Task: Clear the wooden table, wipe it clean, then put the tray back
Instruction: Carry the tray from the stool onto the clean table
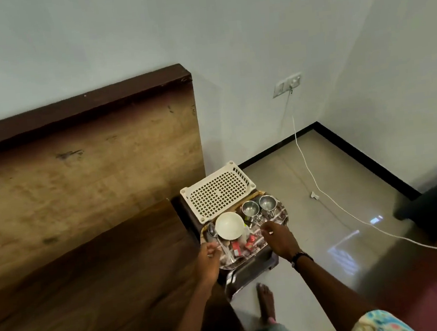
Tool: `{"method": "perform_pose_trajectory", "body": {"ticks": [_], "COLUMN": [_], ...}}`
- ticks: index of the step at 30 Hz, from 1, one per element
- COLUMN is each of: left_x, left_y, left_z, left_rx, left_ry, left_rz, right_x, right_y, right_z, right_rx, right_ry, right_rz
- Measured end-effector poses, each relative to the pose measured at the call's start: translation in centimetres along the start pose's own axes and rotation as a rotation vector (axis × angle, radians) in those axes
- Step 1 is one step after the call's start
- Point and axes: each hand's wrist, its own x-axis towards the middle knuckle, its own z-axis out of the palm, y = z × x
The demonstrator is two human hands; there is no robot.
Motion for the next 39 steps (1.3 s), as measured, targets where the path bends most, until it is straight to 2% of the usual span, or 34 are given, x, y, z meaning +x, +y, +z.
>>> {"method": "perform_pose_trajectory", "body": {"ticks": [4,9,12,17,21,25,31,34,36,39], "left_x": [2.0,5.2,4.8,6.4,8.5,10.3,11.2,12.1,12.4,12.8], "left_y": [-0.2,-3.6,-2.1,-2.3,-3.7,-4.4,-4.3,-4.5,-5.1,-7.2], "left_z": [3.4,6.5,7.5,8.0,7.9,8.2,9.1,9.6,9.4,8.5], "left_rx": [-0.060,-0.142,-0.156,-0.121,-0.051,0.040,-0.078,-0.115,-0.058,0.012], "left_ry": [0.106,0.260,0.335,0.425,0.430,0.493,0.474,0.537,0.575,0.542], "left_rz": [-0.165,-0.433,-0.512,-0.569,-0.575,-0.552,-0.674,-0.700,-0.687,-0.692], "right_x": [4.8,9.8,12.5,16.2,19.0,21.2,23.0,23.5,23.8,24.4], "right_y": [3.7,6.7,7.6,8.9,9.7,10.3,11.5,11.6,12.0,12.6], "right_z": [-2.1,-3.7,-4.1,-4.4,-4.4,-3.6,-1.6,-0.9,-0.6,0.1], "right_rx": [0.039,0.021,0.015,-0.022,-0.090,-0.039,0.026,0.067,0.060,-0.004], "right_ry": [-0.013,-0.069,-0.114,-0.175,-0.212,-0.182,-0.168,-0.153,-0.140,-0.142], "right_rz": [0.055,0.078,0.080,0.064,-0.012,0.027,0.083,0.131,0.133,0.111]}}
